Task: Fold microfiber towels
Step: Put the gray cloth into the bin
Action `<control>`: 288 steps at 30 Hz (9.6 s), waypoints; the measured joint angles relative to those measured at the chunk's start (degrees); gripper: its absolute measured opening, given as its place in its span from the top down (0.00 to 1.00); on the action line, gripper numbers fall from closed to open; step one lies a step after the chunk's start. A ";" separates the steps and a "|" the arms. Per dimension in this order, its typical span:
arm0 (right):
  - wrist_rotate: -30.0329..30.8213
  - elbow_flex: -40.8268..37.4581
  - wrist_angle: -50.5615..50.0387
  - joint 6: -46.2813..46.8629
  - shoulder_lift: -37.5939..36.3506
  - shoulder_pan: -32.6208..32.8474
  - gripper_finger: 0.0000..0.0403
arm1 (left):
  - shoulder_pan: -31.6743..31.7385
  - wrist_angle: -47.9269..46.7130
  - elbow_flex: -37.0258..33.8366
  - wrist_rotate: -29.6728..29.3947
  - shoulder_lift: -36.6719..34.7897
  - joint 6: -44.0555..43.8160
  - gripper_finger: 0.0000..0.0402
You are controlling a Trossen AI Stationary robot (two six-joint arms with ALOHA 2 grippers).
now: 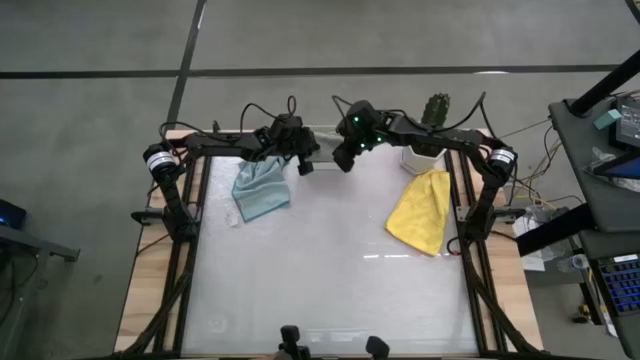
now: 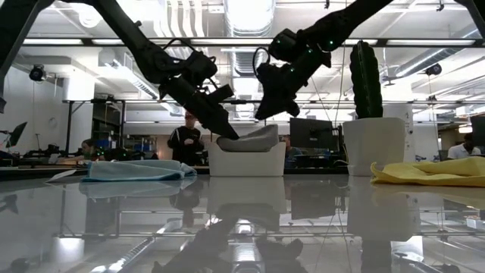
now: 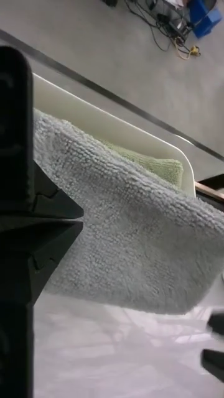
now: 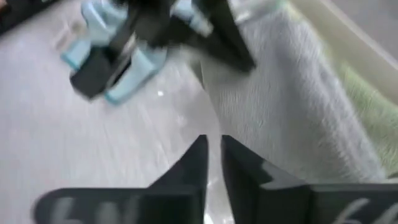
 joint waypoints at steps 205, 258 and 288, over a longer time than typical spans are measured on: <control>7.44 -3.31 -1.25 6.17 1.23 -2.44 0.66 | 1.36 -1.28 -1.36 -8.53 0.74 0.42 0.98; 7.52 -1.81 -1.00 7.30 4.45 -2.89 0.95 | 1.36 -1.33 -1.04 -8.55 0.74 0.82 0.98; 12.92 5.51 -6.24 6.50 3.00 -2.01 0.88 | 0.01 -6.37 -2.27 1.75 -4.22 3.53 0.98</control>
